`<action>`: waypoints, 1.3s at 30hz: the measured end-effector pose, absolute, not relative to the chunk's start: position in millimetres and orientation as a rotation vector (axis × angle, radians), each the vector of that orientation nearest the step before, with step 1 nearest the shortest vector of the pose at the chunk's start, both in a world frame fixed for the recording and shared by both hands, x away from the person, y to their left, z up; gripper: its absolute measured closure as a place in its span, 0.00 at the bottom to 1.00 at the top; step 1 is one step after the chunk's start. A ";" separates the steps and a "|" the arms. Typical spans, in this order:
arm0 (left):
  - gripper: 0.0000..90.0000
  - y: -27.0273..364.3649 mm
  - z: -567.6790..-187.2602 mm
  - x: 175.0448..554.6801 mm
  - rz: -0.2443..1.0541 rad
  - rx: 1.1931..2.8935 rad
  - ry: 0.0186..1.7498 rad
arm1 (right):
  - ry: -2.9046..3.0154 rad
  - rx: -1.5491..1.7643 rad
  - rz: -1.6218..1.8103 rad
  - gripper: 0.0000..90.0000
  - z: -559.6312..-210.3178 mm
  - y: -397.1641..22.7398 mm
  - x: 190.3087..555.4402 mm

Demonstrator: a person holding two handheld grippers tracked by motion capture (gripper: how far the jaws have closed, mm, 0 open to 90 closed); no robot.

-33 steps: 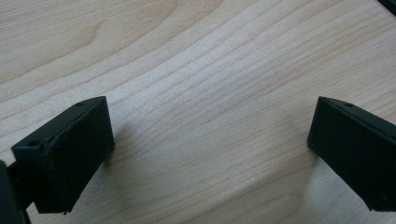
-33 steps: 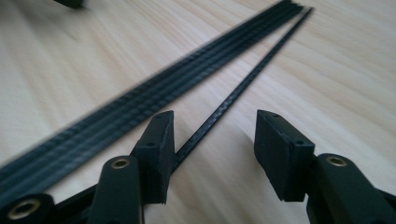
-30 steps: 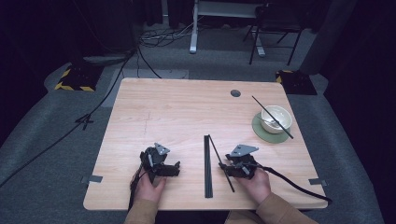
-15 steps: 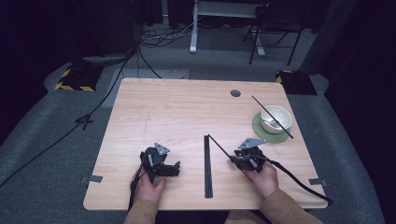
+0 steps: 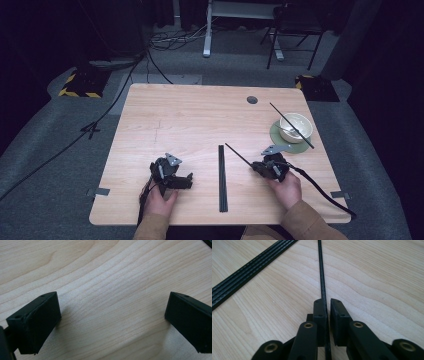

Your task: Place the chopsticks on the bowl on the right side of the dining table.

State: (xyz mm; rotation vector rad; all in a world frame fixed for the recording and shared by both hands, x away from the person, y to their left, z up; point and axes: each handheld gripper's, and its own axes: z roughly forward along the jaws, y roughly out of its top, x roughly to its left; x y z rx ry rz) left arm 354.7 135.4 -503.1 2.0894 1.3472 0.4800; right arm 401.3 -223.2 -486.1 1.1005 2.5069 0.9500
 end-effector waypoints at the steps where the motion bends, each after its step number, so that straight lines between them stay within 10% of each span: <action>1: 0.01 135.3 -503.2 354.7 0.480 2.088 1.348 | 2.506 1.096 0.945 0.95 -486.1 -223.0 401.0; 39: 0.00 133.0 -503.5 357.5 0.476 2.084 1.346 | 2.363 1.021 1.140 0.96 -402.5 -284.1 392.6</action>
